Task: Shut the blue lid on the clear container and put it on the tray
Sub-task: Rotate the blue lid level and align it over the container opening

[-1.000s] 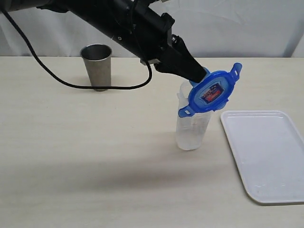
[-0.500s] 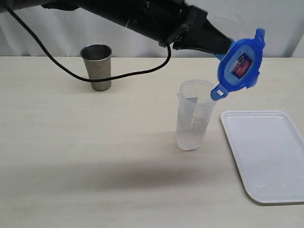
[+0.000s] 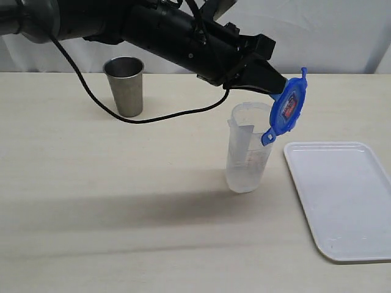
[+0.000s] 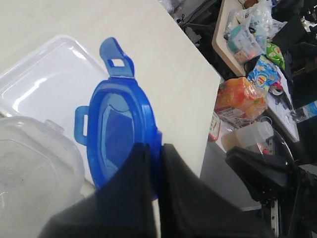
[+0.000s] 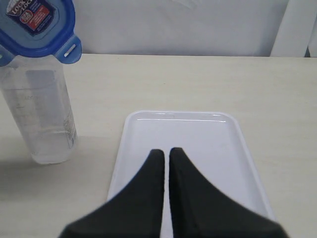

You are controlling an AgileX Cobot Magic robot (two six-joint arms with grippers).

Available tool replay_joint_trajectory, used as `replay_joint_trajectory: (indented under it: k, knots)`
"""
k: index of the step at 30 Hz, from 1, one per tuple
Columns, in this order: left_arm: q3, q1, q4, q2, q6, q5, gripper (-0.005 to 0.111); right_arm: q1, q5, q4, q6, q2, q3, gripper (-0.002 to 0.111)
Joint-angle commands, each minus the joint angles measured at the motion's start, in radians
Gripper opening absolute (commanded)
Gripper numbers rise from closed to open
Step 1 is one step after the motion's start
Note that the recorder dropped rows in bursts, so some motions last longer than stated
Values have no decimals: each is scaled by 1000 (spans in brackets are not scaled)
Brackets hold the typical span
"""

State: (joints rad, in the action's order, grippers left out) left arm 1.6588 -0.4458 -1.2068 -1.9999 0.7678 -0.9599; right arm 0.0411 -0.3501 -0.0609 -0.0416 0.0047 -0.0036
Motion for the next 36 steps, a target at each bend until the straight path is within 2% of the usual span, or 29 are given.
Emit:
replay_joint_trajectory:
  k: [1, 9, 20, 36]
  knots:
    - [5, -8, -24, 5, 12, -16, 0, -3, 5, 1, -1, -5, 4, 4]
    - [5, -6, -10, 5, 12, -58, 0, -3, 5, 1, -1, -5, 4, 4]
    - [5, 62, -2, 5, 12, -145, 0, -3, 5, 1, -1, -5, 4, 4]
    - [5, 62, 96, 3, 9, -101, 0, -3, 5, 1, -1, -5, 4, 4]
